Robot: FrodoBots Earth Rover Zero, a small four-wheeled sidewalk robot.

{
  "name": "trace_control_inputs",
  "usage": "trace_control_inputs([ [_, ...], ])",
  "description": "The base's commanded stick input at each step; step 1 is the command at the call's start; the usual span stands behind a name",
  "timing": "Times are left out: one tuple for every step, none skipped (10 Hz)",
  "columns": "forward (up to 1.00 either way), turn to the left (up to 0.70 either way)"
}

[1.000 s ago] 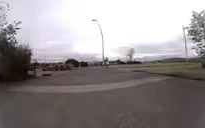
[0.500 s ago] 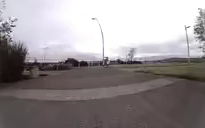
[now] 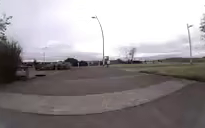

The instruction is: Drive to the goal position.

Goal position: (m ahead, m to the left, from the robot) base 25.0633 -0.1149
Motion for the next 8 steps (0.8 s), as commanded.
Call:
trace_control_inputs([
  [1.00, 0.00],
  [1.00, 0.00],
  [1.00, 0.00],
  [1.00, 0.00],
  [1.00, 0.00],
  [1.00, 0.00],
  [1.00, 0.00],
  [1.00, 0.00],
])
